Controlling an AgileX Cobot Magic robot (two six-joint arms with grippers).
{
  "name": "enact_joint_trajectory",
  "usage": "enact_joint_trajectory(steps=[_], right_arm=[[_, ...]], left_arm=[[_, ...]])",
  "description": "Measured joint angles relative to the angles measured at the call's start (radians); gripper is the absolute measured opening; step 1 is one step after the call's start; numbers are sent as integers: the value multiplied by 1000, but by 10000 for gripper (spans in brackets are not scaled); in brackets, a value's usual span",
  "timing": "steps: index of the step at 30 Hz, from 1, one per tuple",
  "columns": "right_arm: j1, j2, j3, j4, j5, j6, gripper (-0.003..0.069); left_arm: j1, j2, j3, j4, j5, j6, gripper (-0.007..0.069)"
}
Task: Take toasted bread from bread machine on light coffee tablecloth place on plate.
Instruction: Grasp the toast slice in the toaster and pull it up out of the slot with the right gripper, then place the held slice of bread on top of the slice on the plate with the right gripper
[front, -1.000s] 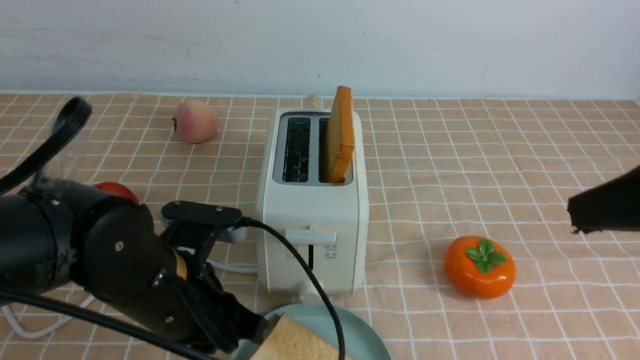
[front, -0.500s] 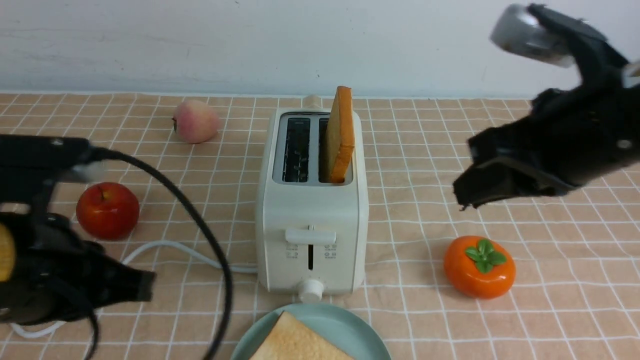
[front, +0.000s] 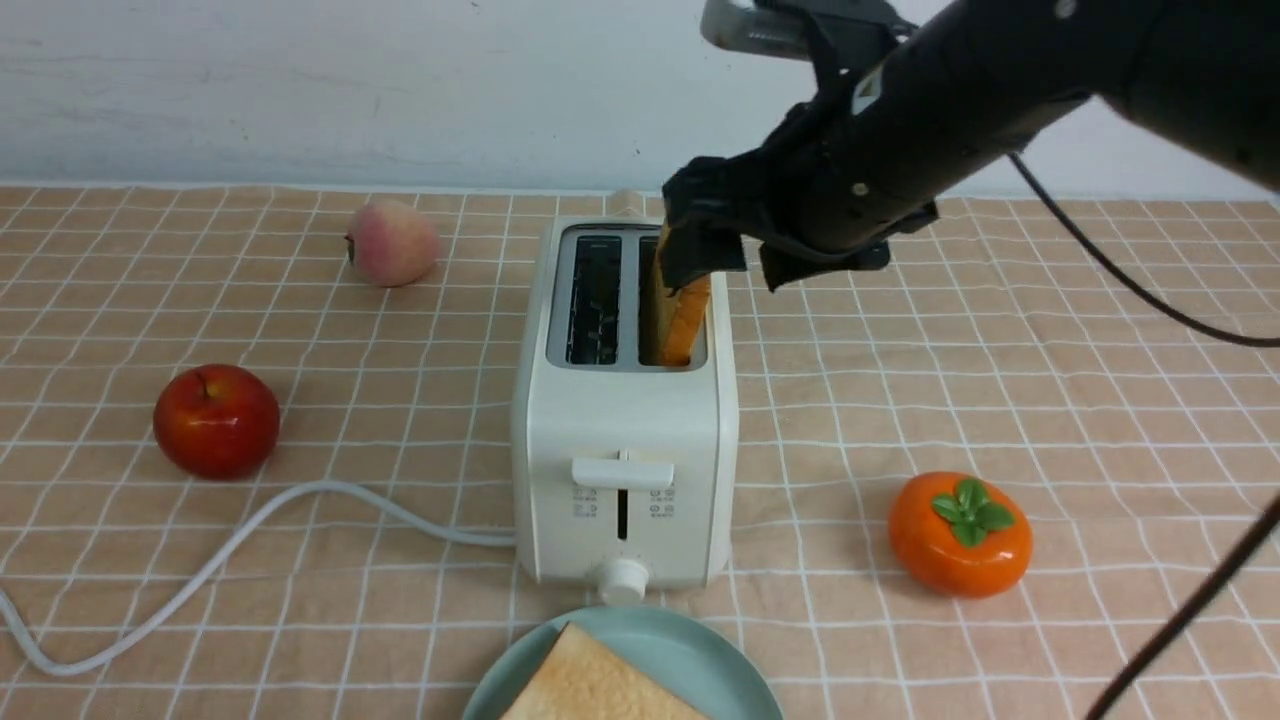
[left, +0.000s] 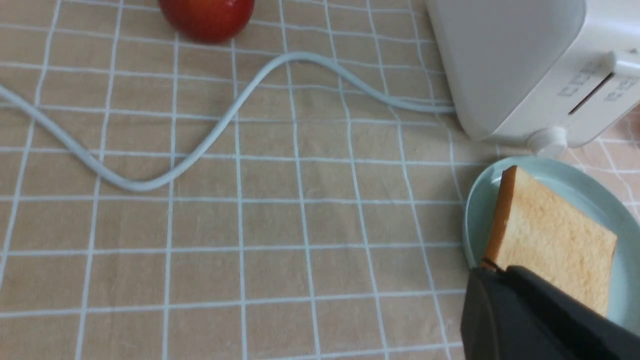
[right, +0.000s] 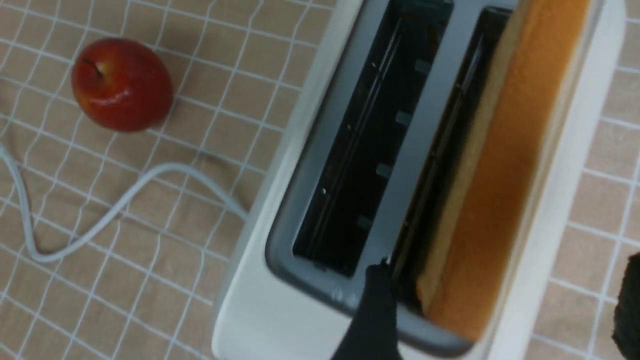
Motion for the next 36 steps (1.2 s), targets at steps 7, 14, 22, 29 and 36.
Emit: enact_joint_trajectory(steps=[7, 14, 22, 29, 36], right_arm=[[0, 51, -2, -1, -71, -73, 382], [0, -70, -54, -14, -34, -179, 67], [0, -324, -91, -23, 152, -186, 71], [0, -415, -45, 2, 429, -174, 71], [0, -413, 249, 323, 428, -265, 71]], left_arm=[[0, -89, 36, -57, 32, -6, -14], [0, -99, 37, -59, 25, -6, -14], [0, -99, 37, -22, -27, -4, -14], [0, -99, 37, 49, -107, -4, -14], [0, -99, 37, 93, -119, -4, -14]])
